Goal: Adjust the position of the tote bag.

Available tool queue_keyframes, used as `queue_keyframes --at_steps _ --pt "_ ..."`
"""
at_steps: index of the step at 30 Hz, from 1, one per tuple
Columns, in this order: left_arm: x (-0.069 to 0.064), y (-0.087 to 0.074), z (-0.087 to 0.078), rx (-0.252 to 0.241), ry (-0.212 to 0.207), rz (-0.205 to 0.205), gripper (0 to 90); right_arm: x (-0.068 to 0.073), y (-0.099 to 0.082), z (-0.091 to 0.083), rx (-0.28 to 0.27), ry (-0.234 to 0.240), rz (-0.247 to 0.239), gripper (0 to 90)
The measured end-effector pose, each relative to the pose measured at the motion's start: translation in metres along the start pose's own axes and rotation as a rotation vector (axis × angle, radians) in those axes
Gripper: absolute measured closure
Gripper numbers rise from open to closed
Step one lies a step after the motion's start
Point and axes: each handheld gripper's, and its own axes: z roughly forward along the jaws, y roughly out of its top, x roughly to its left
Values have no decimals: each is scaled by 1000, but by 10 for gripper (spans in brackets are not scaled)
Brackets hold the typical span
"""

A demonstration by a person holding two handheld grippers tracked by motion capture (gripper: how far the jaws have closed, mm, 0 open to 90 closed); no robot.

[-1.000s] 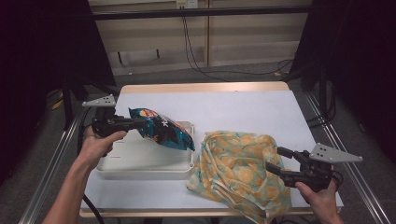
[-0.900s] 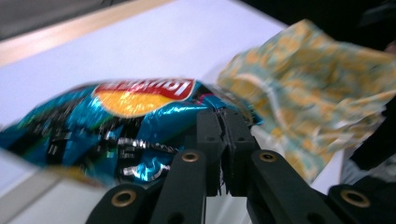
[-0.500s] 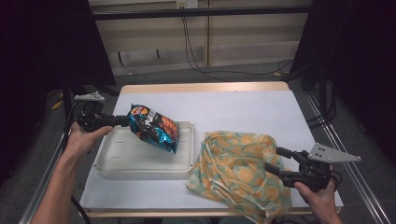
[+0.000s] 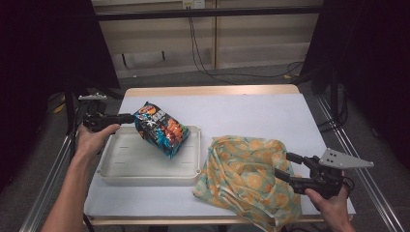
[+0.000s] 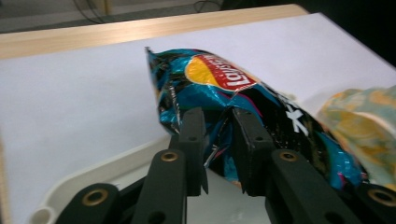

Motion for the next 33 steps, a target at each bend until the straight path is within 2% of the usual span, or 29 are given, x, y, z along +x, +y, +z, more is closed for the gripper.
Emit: queue_keyframes --at_steps 1,3,5,8,11,14,18,22,24,25,26,31,33 --pt "0 -2 0 0 13 4 730 0 0 0 -1 2 2 274" --pt "3 -7 0 -16 -6 -8 706 -1 -1 0 1 3 2 273" --pt "7 -11 0 -2 -12 -21 686 -1 -1 0 3 1 7 274" --pt "9 -15 0 -12 -2 -28 670 -1 -1 1 1 4 8 273" --pt "12 -17 2 -15 2 -51 586 0 0 2 4 7 3 273" --pt "15 -20 3 -11 4 -54 571 0 0 3 7 7 -1 273" --pt "15 -22 2 -15 19 -43 485 0 0 3 4 6 0 274" --pt "14 -21 -1 -64 14 -56 413 -1 -1 2 4 5 5 274" --pt "12 -20 -2 -58 11 -39 397 -1 -1 1 3 1 5 274" --pt "10 -20 -2 -66 22 -45 386 -1 -1 1 0 4 6 273" --pt "10 -20 -3 -71 16 -44 377 -1 -1 1 1 5 4 274" --pt "5 -18 -10 -130 1 -48 374 -1 -1 1 -1 1 6 274" --pt "0 -18 -13 -142 4 -26 417 -1 -1 1 1 2 2 273"
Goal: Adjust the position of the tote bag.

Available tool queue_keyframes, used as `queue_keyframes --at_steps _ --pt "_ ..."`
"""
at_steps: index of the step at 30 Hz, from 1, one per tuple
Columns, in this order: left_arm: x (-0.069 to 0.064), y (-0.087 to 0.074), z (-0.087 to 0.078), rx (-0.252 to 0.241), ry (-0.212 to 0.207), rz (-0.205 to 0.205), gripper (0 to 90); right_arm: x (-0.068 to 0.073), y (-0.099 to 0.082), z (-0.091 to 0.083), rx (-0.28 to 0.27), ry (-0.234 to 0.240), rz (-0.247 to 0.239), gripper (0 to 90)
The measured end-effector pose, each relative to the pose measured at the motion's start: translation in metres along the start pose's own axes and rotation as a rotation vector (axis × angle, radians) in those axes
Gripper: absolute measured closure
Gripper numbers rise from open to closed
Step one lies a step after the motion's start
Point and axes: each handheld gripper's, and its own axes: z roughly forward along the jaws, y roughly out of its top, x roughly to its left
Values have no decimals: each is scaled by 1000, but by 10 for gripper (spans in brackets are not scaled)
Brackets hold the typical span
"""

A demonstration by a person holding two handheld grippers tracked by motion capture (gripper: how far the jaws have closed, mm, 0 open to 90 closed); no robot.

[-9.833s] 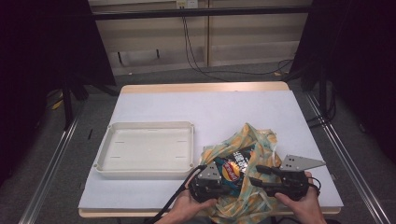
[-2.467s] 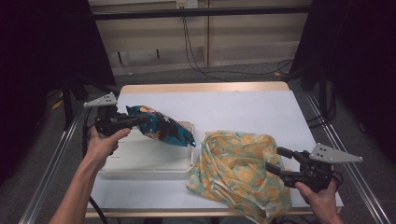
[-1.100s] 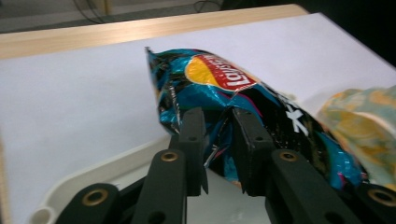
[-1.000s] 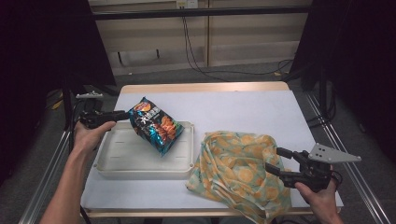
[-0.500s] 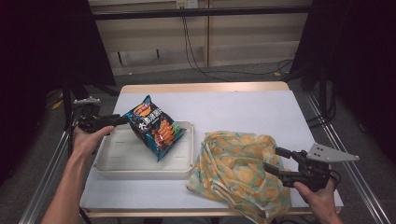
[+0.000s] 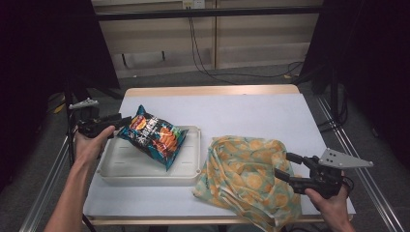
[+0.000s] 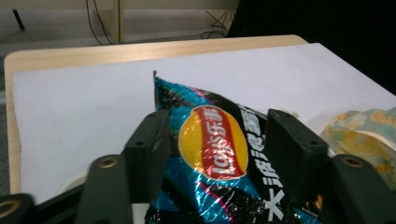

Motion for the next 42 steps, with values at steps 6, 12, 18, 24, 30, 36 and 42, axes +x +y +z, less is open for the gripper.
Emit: queue_keyframes --at_steps 6,12,18,24,30,36,42 --pt "-20 -1 -6 -32 -50 43 717 1 0 1 4 0 3 274" --pt "-56 -10 2 24 -160 119 900 1 -1 1 5 0 4 274" --pt "-83 -32 18 91 -232 147 900 1 -1 0 3 3 4 274" --pt "-107 -55 47 211 -283 185 900 2 -2 2 9 6 2 273" --pt "-108 -74 71 326 -274 187 900 2 -2 1 9 10 3 273" --pt "-100 -82 71 364 -259 156 900 1 -3 2 12 4 6 273" --pt "-88 -84 61 404 -216 140 900 2 -3 2 10 7 0 274"
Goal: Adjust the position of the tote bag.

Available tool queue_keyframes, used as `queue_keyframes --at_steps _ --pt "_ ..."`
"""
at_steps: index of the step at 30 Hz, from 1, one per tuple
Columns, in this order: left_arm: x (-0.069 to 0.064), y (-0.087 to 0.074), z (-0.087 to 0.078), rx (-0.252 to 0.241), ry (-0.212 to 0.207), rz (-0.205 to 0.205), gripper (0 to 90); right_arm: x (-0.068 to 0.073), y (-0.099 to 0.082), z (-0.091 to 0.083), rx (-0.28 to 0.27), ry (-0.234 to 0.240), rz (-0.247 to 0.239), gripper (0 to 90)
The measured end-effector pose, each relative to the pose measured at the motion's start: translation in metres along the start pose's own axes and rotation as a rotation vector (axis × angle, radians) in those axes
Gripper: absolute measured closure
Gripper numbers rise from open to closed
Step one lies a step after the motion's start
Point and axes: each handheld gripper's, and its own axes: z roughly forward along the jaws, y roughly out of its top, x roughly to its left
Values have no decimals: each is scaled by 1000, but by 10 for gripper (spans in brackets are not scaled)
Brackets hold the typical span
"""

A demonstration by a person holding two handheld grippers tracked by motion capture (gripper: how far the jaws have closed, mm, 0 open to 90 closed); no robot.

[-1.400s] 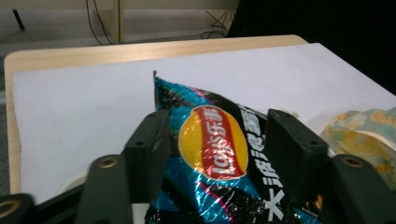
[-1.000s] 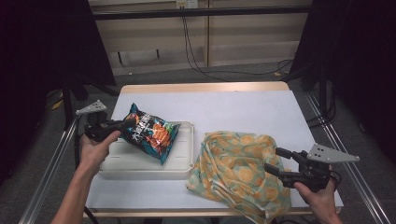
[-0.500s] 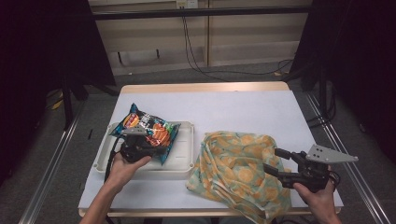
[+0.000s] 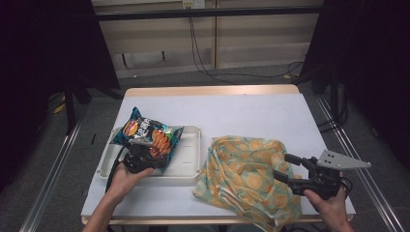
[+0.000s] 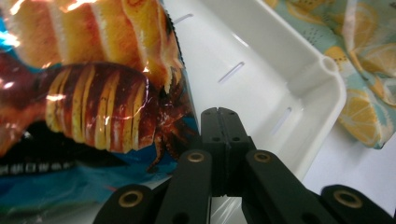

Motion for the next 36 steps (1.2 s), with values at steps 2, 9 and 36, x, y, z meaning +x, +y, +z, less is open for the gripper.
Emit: queue_keyframes --at_steps 2,9,36 --pt "4 -3 -3 -12 -3 -16 900 0 0 0 3 0 4 273" --pt "14 -12 -14 -19 15 -41 900 0 0 -1 -2 0 4 273" --pt "69 -36 -99 -356 110 -200 707 1 0 1 5 1 -2 274"
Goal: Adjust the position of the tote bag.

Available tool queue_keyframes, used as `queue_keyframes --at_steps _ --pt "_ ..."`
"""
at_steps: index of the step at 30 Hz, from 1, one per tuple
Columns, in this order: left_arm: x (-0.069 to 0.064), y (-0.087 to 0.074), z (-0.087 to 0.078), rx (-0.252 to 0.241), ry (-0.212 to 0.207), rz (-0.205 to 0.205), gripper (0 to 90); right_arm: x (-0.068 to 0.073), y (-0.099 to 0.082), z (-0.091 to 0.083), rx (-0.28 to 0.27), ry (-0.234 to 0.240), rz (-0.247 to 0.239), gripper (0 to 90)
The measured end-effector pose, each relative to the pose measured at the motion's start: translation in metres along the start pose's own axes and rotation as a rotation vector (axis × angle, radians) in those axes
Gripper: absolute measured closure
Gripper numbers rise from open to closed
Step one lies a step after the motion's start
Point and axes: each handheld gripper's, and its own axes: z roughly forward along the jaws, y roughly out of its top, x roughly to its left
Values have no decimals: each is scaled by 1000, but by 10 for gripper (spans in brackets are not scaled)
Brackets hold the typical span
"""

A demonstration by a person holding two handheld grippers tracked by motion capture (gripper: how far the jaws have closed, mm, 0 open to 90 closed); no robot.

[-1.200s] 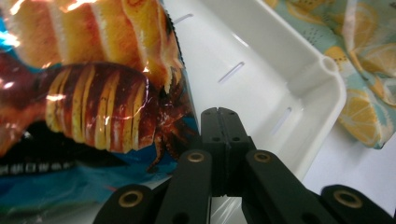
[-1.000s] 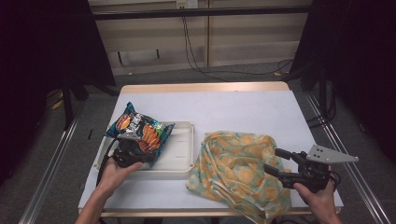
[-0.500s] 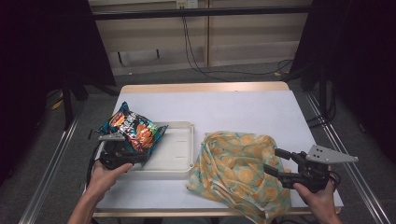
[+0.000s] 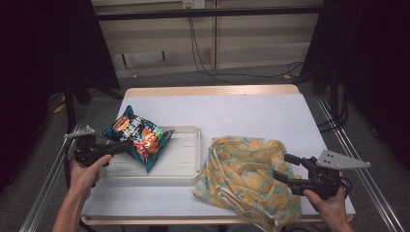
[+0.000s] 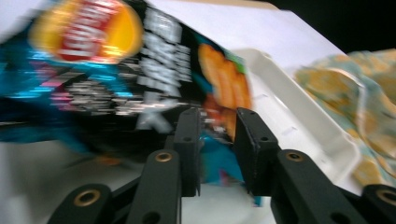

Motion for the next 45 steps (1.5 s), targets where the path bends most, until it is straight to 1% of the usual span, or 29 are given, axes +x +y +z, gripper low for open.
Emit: queue_keyframes --at_steps 2,5,8,10,11,12,13,15,17,19,20,22,24,27,28,29,33,35,36,40,43,45 --pt "8 2 -5 -1 21 -3 689 0 0 0 -1 1 2 274" --pt "15 5 -10 -4 53 -18 633 0 0 1 0 1 0 274" --pt "18 9 -10 21 90 -12 577 0 0 2 2 1 -1 274" --pt "20 10 -7 30 110 -19 494 0 0 2 5 3 -1 274" --pt "20 11 -5 29 118 -20 437 0 0 2 4 4 0 275" --pt "21 11 -3 23 116 -35 392 0 0 2 5 4 0 275" --pt "23 12 -1 26 131 -45 389 0 0 2 6 3 0 275" --pt "24 13 4 27 131 -57 338 0 0 2 6 4 -2 275" --pt "25 14 8 29 141 -66 306 0 0 1 6 1 -1 277" --pt "27 16 11 44 144 -76 264 -1 -1 1 9 -1 -3 278" --pt "27 17 12 36 142 -85 249 -1 -1 1 9 1 -2 277" --pt "28 20 14 30 120 -92 236 -1 -1 2 8 2 -5 278" --pt "28 24 16 34 116 -73 235 -1 -1 2 9 0 -4 278" --pt "26 31 21 27 104 -61 235 0 0 2 7 1 -5 278" --pt "24 34 23 27 112 -49 241 0 0 2 6 0 -4 278" --pt "23 37 26 25 111 -45 250 -1 0 2 8 0 -4 278" --pt "19 47 34 39 121 -14 304 -1 -1 2 12 -1 -2 278" --pt "18 50 39 31 106 -21 322 0 -1 2 12 1 -3 279" --pt "18 52 41 30 110 -22 323 0 -1 2 12 1 -4 279" --pt "16 56 52 44 130 -1 336 -1 -1 2 13 2 -1 280" --pt "12 61 60 38 104 7 362 -1 -1 2 13 2 -2 279" --pt "10 64 66 42 96 27 385 -1 -1 2 13 1 0 279"
